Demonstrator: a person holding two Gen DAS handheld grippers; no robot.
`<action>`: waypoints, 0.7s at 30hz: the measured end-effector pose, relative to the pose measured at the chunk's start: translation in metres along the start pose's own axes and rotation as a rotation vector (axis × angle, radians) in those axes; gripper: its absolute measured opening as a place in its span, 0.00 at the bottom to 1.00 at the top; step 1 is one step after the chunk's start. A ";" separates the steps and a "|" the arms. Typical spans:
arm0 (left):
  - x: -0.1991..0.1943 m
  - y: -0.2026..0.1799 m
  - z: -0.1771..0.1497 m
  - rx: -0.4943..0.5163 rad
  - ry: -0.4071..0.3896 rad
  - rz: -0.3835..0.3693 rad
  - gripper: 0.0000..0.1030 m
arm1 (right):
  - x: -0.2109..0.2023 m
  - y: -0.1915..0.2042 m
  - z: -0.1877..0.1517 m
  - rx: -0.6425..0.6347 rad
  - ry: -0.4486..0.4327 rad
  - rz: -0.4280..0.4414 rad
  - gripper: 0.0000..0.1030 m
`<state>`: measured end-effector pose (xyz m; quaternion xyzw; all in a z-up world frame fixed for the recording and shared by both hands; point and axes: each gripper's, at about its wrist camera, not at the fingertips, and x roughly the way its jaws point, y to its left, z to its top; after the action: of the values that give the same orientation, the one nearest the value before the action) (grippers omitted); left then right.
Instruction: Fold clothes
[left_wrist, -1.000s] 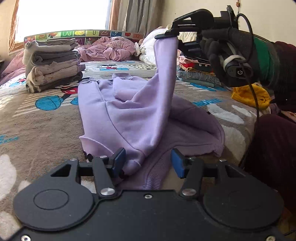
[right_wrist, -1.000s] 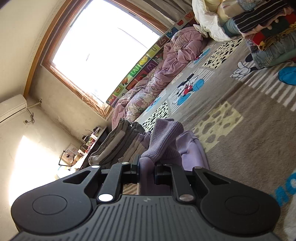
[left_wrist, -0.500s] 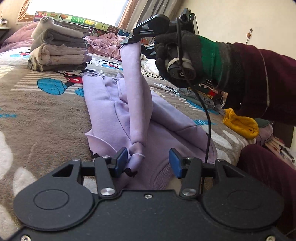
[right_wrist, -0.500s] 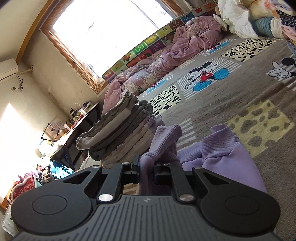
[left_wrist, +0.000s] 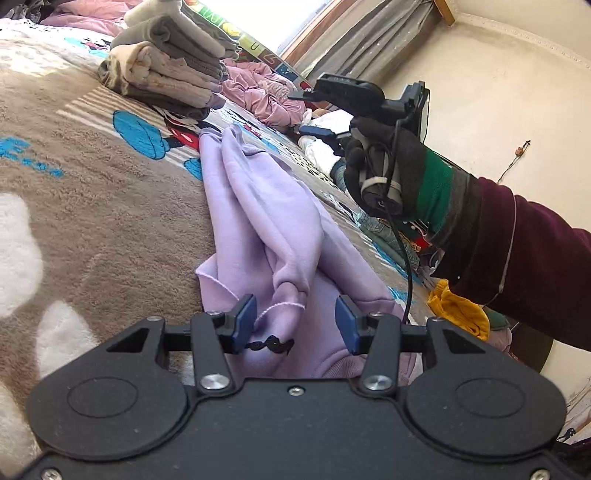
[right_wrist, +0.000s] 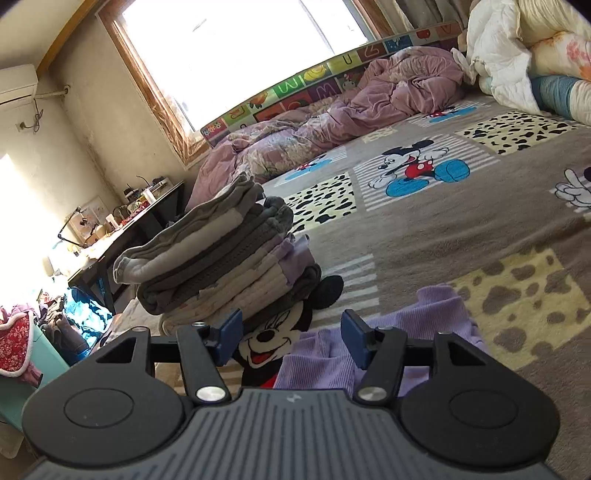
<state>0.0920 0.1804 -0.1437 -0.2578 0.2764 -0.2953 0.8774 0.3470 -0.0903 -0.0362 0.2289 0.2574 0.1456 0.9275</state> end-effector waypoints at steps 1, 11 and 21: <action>0.000 0.000 0.000 -0.007 -0.001 0.000 0.45 | 0.001 -0.007 0.003 -0.007 0.017 -0.008 0.58; 0.003 0.003 -0.002 -0.034 0.000 0.011 0.42 | 0.049 -0.007 -0.033 -0.246 0.325 -0.008 0.13; -0.002 0.022 0.000 -0.201 0.014 0.015 0.25 | 0.046 -0.004 -0.031 -0.268 0.270 -0.049 0.15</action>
<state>0.0995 0.1972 -0.1566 -0.3402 0.3128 -0.2612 0.8475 0.3682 -0.0650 -0.0808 0.0754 0.3633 0.1856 0.9099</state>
